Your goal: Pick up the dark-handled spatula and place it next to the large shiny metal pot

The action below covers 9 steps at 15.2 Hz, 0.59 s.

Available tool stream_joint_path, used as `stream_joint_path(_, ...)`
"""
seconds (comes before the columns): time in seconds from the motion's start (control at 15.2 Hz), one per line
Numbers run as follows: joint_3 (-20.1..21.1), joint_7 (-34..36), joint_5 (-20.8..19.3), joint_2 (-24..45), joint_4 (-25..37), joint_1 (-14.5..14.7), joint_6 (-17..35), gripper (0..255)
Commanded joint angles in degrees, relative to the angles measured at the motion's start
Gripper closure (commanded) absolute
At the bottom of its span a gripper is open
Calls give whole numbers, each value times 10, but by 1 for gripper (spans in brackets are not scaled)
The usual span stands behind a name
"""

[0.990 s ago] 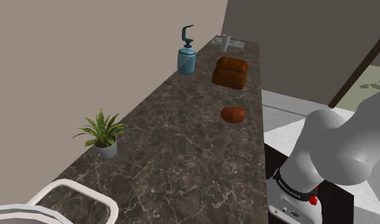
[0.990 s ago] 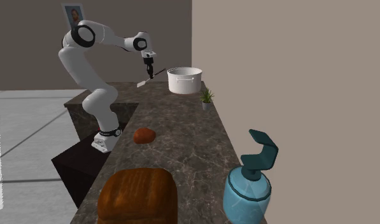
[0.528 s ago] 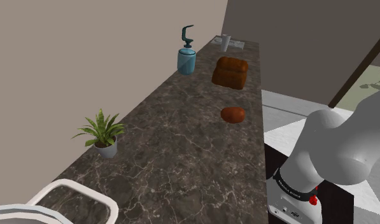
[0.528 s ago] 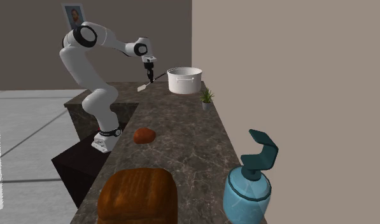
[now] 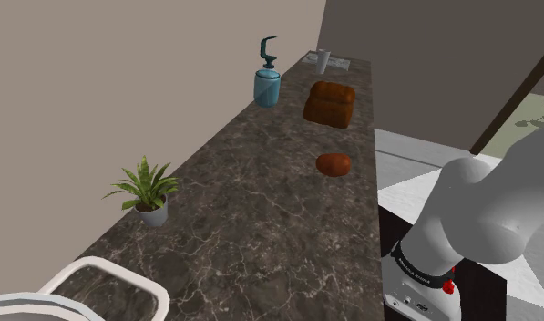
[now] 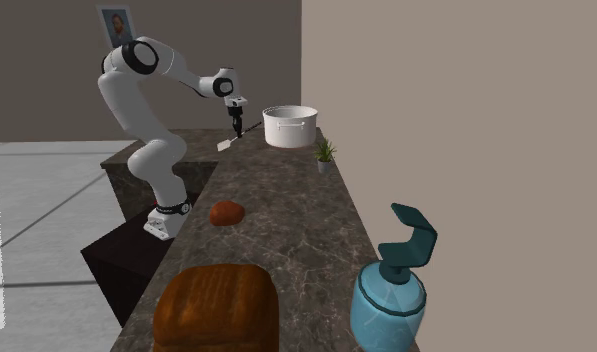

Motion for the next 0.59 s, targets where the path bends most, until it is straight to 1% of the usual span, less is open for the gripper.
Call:
stream_joint_path(0.0, 15, 4, -3, 7, -12, -9, 19, 255)
stream_joint_path(0.26, 55, 15, -14, 25, -28, -39, 53, 255)
stream_joint_path(0.53, 109, 27, -28, 44, -43, -84, 87, 255)
